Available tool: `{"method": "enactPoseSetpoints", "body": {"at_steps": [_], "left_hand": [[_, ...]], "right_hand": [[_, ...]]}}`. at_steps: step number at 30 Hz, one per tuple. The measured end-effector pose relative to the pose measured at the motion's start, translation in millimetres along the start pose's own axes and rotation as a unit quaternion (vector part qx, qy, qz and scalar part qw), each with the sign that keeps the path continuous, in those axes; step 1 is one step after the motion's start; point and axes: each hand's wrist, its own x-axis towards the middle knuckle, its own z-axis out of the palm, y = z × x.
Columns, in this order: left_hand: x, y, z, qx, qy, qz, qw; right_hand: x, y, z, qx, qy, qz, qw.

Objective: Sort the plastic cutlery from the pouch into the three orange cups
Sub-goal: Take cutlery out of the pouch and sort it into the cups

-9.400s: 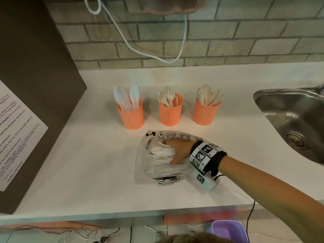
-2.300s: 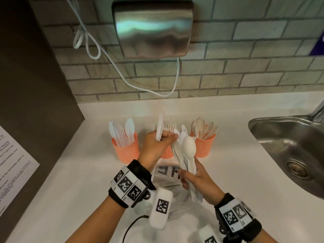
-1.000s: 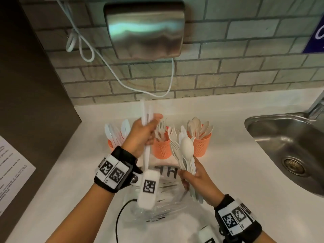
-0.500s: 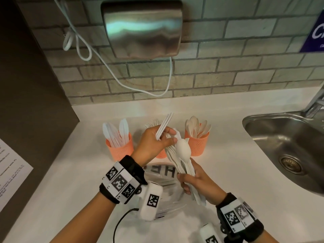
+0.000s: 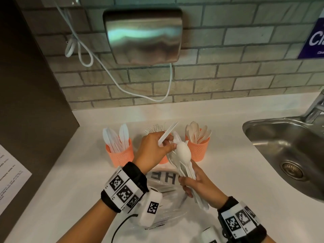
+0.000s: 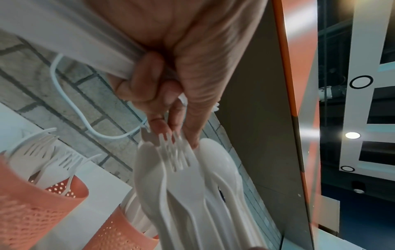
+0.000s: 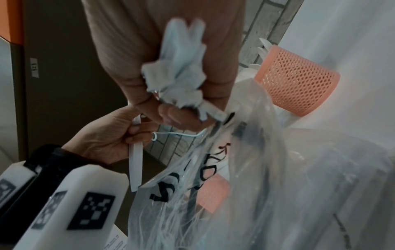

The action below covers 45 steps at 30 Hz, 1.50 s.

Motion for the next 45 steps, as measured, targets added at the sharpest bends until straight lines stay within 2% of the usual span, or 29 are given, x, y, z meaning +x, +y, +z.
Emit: {"method": "enactPoseSetpoints", "body": {"at_steps": [4,9,16,22,28,33,39,43,45], "left_hand": [[2.7,-2.2,0.1,-0.049,-0.014,-0.026,0.998],[5.5,-5.2,4.0,-0.110,-0.002,-0.047,0.993],[8.0,-6.9,5.4,-0.048,-0.041,-0.047,0.997],[13.7,-4.9,4.2,-0.069,-0.068,-0.090,0.991],[19.4,-3.2,3.2,-0.090,-0.039,-0.105,0.990],[24.3,-4.3,3.7,-0.129,0.013,-0.119,0.984],[21.9,-7.9,9.0,-0.169,-0.006,-0.098,0.981],[24.2,1.1,3.2,-0.199,0.026,-0.097,0.975],[25.1,1.8,2.8,-0.195,0.016,-0.099,0.976]], "right_hand": [[-0.9,1.4,-0.1,-0.014,0.000,-0.006,1.000],[0.6,1.8,-1.5,0.029,-0.008,0.012,0.999],[2.8,5.1,-0.4,0.015,0.007,0.009,1.000],[3.6,4.3,-2.9,0.028,0.011,0.013,0.999],[4.3,0.7,-3.9,0.018,0.017,0.006,1.000],[4.7,3.0,-1.8,0.012,0.022,0.011,1.000],[5.0,5.3,-0.8,0.024,0.035,0.013,0.999],[2.9,5.5,0.7,0.023,0.038,0.014,0.999],[3.3,4.8,2.1,0.025,0.042,0.010,0.999]]}}
